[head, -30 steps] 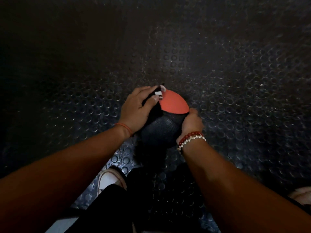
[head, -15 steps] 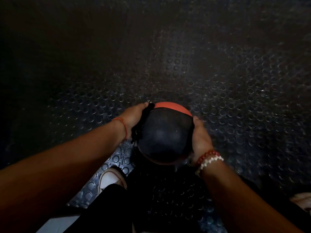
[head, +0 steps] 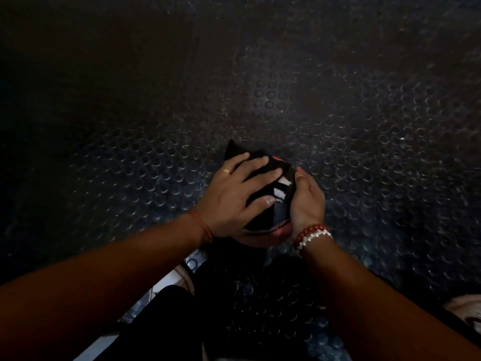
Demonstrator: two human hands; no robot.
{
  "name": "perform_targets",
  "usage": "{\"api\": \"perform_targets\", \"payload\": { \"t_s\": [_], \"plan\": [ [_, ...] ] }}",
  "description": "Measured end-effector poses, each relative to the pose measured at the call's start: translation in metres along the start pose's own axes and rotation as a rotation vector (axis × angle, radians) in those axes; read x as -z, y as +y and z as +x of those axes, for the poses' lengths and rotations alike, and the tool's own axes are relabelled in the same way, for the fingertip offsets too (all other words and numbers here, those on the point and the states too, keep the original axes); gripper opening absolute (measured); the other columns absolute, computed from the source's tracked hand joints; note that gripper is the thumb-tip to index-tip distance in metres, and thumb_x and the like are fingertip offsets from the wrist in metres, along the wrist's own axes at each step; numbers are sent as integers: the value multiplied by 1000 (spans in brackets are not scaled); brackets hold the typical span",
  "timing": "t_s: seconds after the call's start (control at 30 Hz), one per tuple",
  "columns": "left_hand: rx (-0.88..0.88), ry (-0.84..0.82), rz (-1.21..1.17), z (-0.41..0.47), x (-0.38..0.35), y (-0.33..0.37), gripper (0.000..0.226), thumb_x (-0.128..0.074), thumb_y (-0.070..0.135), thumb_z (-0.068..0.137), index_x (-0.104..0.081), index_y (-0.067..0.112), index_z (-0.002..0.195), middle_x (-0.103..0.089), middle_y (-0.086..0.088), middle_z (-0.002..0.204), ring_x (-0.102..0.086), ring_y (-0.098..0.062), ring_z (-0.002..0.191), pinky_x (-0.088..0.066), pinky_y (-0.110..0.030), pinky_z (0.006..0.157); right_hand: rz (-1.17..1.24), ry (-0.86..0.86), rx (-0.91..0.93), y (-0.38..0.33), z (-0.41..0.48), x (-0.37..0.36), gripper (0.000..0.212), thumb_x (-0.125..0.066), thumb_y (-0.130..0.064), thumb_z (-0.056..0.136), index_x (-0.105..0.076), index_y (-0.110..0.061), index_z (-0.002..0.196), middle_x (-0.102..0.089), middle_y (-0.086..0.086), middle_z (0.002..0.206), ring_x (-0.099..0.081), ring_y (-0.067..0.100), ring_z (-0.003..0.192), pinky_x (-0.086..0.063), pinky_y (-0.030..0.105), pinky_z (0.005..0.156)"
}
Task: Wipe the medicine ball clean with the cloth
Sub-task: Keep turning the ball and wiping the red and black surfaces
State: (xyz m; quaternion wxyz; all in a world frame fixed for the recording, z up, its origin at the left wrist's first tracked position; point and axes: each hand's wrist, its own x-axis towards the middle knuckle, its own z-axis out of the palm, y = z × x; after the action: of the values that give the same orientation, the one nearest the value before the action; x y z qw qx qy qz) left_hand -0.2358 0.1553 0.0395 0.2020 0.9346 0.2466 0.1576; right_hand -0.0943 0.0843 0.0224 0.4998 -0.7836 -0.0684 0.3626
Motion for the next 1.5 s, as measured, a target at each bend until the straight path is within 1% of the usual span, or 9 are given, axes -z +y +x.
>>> {"api": "perform_targets", "payload": {
  "t_s": [0.17,0.33,0.47,0.6,0.77,0.93,1.03,1.2,1.5],
  "plan": [
    [389,-34,-244,30,-3,-21,46,-46,48,95,-60,26,133,-58,-2,132,-51,-18,125,-31,-23,105,-112,55,-3,0,2,-7,49,-49,-55,87,-65,-23,120,-62,4,123,-57,20,114,-43,38,103],
    [938,-39,-638,42,-5,-36,34,-47,36,101,-65,20,125,-62,-4,131,-53,-21,126,-37,-29,108,-125,52,-31,-2,5,-8,54,-48,-64,80,-65,-26,115,-63,2,118,-58,20,110,-45,40,102],
    [553,29,-215,14,-1,4,46,-43,46,96,-56,28,137,-53,-3,140,-45,-21,130,-29,-28,110,-59,63,-43,-4,12,-7,32,-53,-52,84,-67,-26,95,-68,1,105,-62,21,101,-49,39,96],
    [89,-71,49,23,4,8,48,-40,45,95,-59,25,135,-56,-9,139,-46,-29,129,-30,-39,114,-54,73,-5,-2,13,-6,29,-52,-39,91,-69,-22,107,-67,4,110,-61,20,103,-46,29,91],
    [425,-221,-79,63,1,-8,40,-44,42,100,-58,30,135,-56,-2,135,-49,-25,125,-33,-29,105,-61,84,-38,2,10,-11,48,-49,-54,82,-66,-24,115,-63,6,118,-58,21,109,-46,35,99],
    [823,-243,-288,64,2,-29,39,-36,32,105,-61,17,130,-57,-12,137,-50,-29,128,-36,-30,102,-80,81,-52,3,12,-7,35,-53,-47,90,-66,-25,114,-62,5,119,-56,22,110,-44,31,98],
    [691,-50,-233,34,0,-5,49,-35,48,96,-57,30,136,-54,-4,139,-47,-25,130,-31,-30,109,-93,82,-51,2,15,-6,35,-52,-46,90,-66,-23,112,-63,6,118,-57,22,109,-44,30,97],
    [177,-155,122,35,3,18,50,-36,51,93,-59,33,133,-56,-4,139,-47,-33,127,-37,-46,110,-147,78,-23,5,15,-5,34,-44,-39,95,-63,-25,119,-59,7,124,-55,24,116,-42,34,103],
    [710,-332,-136,88,10,-9,35,-42,38,99,-68,30,122,-61,-4,134,-55,-30,121,-43,-33,100,-124,77,-35,6,9,-11,44,-50,-54,88,-62,-26,120,-58,4,122,-55,22,112,-44,37,101]
  ]
}}
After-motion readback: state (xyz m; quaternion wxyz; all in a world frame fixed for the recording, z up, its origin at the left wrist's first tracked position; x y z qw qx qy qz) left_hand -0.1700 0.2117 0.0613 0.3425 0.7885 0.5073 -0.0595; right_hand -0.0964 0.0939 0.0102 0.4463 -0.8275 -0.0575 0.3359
